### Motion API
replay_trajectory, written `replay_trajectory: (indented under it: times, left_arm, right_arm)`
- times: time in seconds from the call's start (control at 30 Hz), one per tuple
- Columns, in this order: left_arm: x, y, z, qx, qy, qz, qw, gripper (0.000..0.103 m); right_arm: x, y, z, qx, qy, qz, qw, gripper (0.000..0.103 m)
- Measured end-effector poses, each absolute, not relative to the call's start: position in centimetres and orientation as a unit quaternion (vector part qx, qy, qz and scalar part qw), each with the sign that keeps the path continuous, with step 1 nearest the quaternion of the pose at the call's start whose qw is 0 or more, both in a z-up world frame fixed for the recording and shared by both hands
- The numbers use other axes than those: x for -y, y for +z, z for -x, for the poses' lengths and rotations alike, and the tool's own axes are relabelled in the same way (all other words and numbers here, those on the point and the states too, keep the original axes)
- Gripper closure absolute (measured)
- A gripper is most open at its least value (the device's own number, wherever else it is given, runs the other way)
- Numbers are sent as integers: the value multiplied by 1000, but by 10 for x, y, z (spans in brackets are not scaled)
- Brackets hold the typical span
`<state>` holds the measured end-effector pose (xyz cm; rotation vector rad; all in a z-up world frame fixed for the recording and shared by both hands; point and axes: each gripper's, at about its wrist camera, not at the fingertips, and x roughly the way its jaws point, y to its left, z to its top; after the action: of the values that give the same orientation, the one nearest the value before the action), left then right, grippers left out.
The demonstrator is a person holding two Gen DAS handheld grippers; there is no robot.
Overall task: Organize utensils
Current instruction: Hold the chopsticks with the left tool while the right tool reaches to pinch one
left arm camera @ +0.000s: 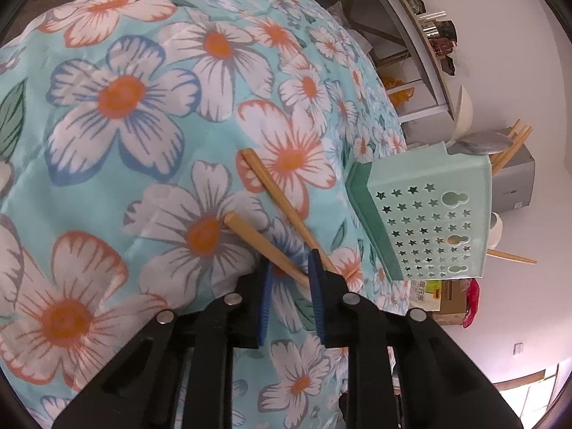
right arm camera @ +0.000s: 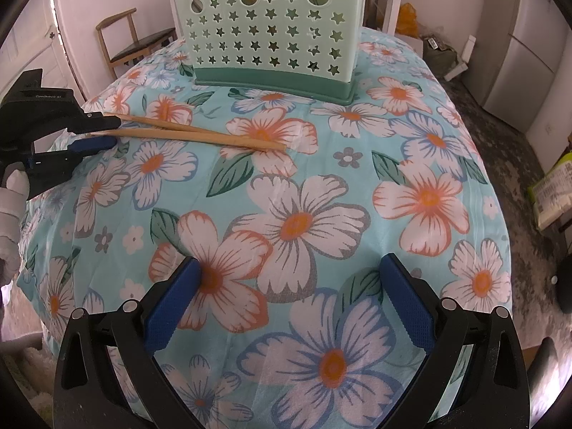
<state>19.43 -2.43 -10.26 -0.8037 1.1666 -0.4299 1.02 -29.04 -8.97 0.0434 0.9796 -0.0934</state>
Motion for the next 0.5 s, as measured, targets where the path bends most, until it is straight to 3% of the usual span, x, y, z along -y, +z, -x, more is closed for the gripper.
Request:
replay_trajectory:
  times: [0.5]
  left_arm:
    - [15,-82,-187,-503,-181,280,797,83]
  right_arm:
    - [297,-83,-12,-475,-24,-49,878,8]
